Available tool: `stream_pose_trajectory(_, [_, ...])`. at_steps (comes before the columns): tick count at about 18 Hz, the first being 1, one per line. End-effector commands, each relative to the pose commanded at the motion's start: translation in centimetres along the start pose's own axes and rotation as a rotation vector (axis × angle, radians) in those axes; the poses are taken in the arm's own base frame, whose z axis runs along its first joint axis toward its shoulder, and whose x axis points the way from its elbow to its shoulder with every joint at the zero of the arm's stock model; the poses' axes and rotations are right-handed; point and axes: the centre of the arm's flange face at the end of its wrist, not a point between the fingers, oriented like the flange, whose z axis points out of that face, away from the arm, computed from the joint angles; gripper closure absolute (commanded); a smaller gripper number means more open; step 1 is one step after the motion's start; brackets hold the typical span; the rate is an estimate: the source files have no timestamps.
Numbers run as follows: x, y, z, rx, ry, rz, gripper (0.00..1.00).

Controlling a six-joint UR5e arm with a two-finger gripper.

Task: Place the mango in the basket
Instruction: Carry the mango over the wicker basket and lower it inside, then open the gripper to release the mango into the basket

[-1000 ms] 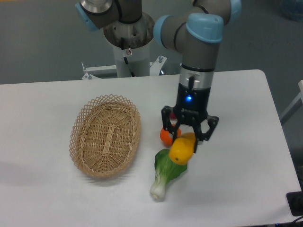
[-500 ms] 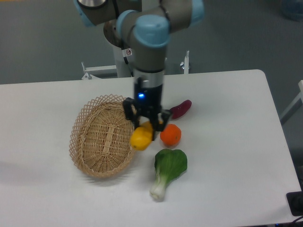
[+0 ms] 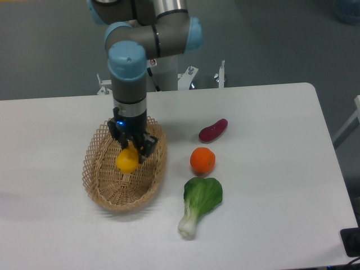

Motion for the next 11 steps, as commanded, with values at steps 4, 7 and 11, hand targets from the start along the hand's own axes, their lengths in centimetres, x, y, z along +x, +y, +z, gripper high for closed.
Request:
stream_pose_trajectory(4, [0.6,0.1,1.0,-0.014,0.019,0.003,0.51])
stream_pose_trajectory(7, [1.3,0.0,1.9,-0.027,0.033,0.008,0.51])
stream_pose_trajectory(11, [1.4,0.2,2.7,-0.039,0.045,0.011,0.51])
